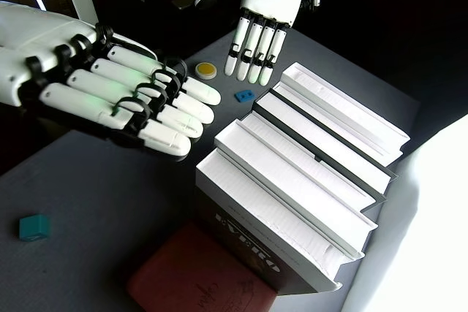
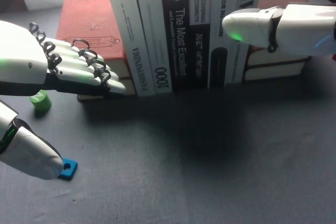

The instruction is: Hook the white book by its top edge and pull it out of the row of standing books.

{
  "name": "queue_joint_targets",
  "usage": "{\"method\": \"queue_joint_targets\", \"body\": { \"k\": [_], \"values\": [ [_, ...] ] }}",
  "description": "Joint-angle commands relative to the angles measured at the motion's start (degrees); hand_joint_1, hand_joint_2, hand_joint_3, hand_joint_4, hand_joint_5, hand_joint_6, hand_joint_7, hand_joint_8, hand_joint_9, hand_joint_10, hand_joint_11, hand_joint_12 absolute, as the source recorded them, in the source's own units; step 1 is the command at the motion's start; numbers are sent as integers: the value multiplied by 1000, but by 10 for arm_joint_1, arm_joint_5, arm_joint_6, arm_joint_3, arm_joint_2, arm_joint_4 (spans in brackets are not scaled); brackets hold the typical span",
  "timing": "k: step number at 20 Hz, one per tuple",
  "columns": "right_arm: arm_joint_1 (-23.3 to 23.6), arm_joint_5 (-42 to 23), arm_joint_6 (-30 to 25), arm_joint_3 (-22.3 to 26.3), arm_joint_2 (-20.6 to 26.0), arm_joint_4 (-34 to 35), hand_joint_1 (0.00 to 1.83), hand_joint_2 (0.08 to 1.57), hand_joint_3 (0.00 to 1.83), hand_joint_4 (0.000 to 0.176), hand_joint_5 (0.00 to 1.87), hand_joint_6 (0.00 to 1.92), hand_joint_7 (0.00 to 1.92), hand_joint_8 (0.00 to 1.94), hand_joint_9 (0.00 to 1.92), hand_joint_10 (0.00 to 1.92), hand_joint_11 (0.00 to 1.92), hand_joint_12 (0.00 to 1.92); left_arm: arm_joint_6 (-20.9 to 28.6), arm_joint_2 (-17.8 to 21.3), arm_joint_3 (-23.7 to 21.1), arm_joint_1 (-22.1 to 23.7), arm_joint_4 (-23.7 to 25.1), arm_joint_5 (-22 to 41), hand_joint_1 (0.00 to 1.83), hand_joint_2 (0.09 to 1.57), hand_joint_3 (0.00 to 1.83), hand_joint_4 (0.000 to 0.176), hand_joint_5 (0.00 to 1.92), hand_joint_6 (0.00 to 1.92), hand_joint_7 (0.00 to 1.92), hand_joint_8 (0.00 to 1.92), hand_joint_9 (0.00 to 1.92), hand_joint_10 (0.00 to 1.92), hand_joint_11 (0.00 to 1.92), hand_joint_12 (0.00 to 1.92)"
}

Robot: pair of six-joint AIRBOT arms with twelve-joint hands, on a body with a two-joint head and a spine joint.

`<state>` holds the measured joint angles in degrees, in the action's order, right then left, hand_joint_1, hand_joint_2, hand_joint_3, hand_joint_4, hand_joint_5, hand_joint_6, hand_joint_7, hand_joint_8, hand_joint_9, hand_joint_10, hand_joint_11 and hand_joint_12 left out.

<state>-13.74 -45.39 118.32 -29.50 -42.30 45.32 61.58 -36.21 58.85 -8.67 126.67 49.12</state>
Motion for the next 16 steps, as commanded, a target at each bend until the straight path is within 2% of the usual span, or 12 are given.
{"method": "queue_joint_targets", "body": {
  "k": [1, 3, 6, 16],
  "values": [
    [5, -49, -4, 0, 2, -24, 0, 1028, 0, 0, 20, 6, 0, 0, 0, 0, 0, 0, 1, 0, 4, 7, -31, -16, 0, 973, 5, 0, 0, 0, 0, 0, 0, 0, 0, 0],
    [5, -53, -8, -1, 0, -28, 0, 1035, 1, 0, 6, 0, 0, 0, 0, 0, 0, 0, 1, 0, 6, 7, -30, -16, 0, 967, 2, 0, 0, 0, 0, 0, 0, 0, 0, 0],
    [-8, -62, -78, -10, -4, -78, 0, 1036, 1, 0, 18, 5, 0, 0, 0, 0, 0, 0, 1, 0, 6, 6, -30, -16, 0, 968, 2, 0, 0, 0, 0, 0, 0, 0, 0, 0],
    [-13, -76, -76, -11, -8, -78, 0, 1027, 0, 0, 6, 0, 0, 0, 0, 0, 0, 0, 1, -1, 6, 8, -29, -17, 0, 988, 7, 0, 0, 0, 0, 0, 0, 0, 0, 0]
  ]
}}
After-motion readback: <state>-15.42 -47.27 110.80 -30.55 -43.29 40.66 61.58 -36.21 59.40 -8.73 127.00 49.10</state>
